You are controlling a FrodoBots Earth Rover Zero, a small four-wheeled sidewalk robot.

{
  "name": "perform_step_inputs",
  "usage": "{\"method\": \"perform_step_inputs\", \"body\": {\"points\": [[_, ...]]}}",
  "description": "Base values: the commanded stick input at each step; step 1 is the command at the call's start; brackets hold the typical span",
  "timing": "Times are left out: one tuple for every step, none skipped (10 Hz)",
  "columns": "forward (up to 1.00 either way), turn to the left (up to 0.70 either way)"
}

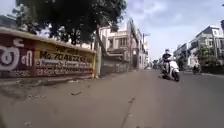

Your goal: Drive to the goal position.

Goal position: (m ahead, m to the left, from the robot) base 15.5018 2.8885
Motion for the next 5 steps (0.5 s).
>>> {"method": "perform_step_inputs", "body": {"points": [[1.00, 0.06], [1.00, 0.06], [1.00, -0.02], [1.00, -0.34], [1.00, -0.34]]}}
